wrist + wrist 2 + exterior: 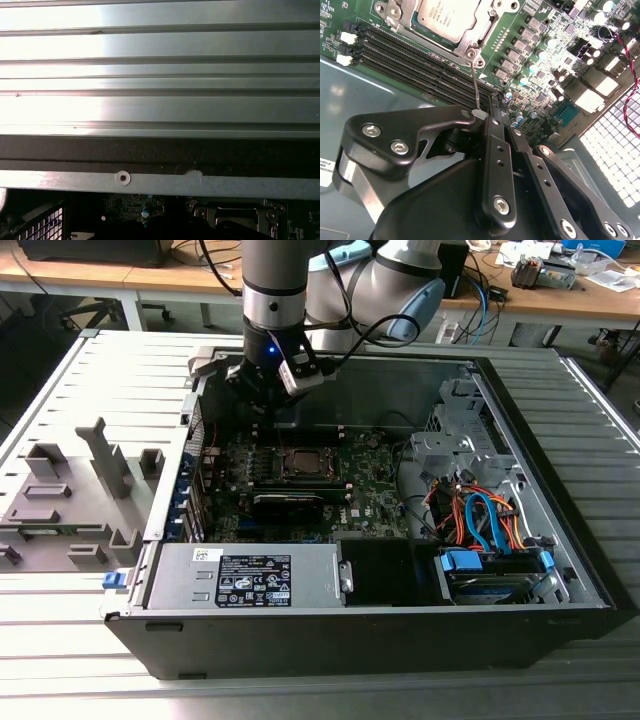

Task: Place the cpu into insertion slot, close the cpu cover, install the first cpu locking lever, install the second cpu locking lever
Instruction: 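Install the first cpu locking lever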

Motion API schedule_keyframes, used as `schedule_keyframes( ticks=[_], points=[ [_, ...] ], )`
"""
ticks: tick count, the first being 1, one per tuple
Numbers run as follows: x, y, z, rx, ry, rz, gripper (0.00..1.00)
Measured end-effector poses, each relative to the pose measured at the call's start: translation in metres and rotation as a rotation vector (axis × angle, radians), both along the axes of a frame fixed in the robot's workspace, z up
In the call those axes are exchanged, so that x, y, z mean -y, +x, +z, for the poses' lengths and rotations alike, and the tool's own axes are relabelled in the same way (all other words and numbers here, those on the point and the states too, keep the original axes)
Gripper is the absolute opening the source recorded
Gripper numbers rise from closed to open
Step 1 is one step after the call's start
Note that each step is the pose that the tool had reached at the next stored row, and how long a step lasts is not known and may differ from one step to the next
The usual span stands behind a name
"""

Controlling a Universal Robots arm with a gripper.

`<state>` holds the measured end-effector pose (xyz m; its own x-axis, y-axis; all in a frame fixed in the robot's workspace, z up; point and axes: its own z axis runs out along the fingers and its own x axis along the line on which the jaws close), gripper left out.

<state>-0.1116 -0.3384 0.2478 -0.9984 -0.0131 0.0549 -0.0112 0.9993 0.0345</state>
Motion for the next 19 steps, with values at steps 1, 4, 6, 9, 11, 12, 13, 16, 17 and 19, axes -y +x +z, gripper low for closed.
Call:
schedule_keyframes(
  ticks=[1,4,6,9,11,12,13,16,17,19],
  points=[
    [0.0,0.0,-0.0002,0.0,0.0001,0.0,0.11],
    [-0.0001,0.0001,-0.0006,0.0001,0.0002,0.0,0.11],
    [0.0,0.0,-0.0008,0.0,-0.0001,0.0,0.11],
    [0.0,0.0001,-0.0013,0.0001,0.0002,0.0,0.11],
    [0.0,0.0001,-0.0013,0.0001,0.0001,0.0,0.11],
    [0.0,0.0001,-0.0013,0.0001,-0.0003,0.0,0.11],
    [0.0,0.0001,-0.0013,0.0,-0.0005,0.0,0.11],
    [-0.0001,0.0001,-0.0012,0.0002,-0.0004,0.0,0.11],
    [-0.0001,0.0001,-0.0008,0.0007,-0.0003,0.0,0.11],
    [-0.0003,0.0001,0.0016,0.0028,0.0012,0.0,0.11]
  ],
)
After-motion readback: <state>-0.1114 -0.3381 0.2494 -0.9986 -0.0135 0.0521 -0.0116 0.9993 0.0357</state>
